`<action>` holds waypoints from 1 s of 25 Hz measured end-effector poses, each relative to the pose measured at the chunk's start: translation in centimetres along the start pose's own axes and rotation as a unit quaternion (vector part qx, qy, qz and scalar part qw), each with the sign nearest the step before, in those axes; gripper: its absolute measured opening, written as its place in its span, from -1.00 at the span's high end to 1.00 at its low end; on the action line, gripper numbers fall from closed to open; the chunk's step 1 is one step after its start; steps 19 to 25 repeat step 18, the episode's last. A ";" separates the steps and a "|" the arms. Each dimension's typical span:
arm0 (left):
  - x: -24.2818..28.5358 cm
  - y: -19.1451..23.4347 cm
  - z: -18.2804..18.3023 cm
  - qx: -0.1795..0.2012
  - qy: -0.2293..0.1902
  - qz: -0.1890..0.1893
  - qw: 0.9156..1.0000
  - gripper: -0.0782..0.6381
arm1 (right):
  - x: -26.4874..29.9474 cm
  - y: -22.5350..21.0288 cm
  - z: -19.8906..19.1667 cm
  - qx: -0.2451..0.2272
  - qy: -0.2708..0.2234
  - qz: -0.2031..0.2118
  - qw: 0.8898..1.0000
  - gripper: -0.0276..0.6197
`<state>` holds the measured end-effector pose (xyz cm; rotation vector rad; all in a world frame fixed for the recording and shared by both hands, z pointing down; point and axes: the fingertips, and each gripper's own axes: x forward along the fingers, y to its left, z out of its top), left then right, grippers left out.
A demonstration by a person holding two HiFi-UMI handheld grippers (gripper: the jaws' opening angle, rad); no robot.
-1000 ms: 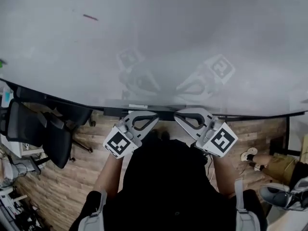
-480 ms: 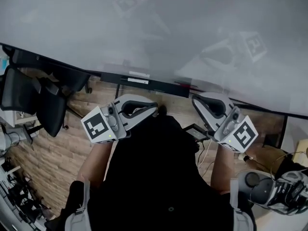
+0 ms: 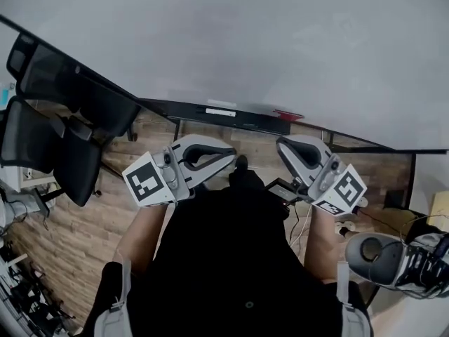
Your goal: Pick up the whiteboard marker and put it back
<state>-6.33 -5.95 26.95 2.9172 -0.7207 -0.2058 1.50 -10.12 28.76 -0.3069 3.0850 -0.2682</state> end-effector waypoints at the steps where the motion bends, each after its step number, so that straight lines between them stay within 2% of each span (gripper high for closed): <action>1: -1.5 -0.4 0.3 -0.003 -0.006 0.004 1.000 0.75 | 0.7 1.2 -0.2 0.001 0.001 0.001 1.000 0.86; 5: -7.6 -2.5 0.6 -0.004 -0.023 0.017 1.000 0.75 | 3.5 6.4 -1.3 0.004 0.010 0.020 1.000 0.86; 10: -13.3 -4.9 -1.1 -0.021 -0.024 0.037 0.999 0.75 | 7.3 14.3 -3.5 -0.014 0.023 0.075 0.997 0.86; 15: -16.6 -7.1 -2.3 -0.046 -0.026 0.025 0.998 0.75 | 10.8 19.9 -5.3 -0.011 0.048 0.090 0.995 0.86; 18: -17.9 -8.5 -2.5 -0.054 -0.028 0.013 0.998 0.75 | 11.9 22.3 -6.1 -0.015 0.059 0.099 0.993 0.86; 25: -17.9 -8.5 -2.5 -0.054 -0.028 0.013 0.998 0.75 | 11.9 22.3 -6.1 -0.015 0.059 0.099 0.993 0.86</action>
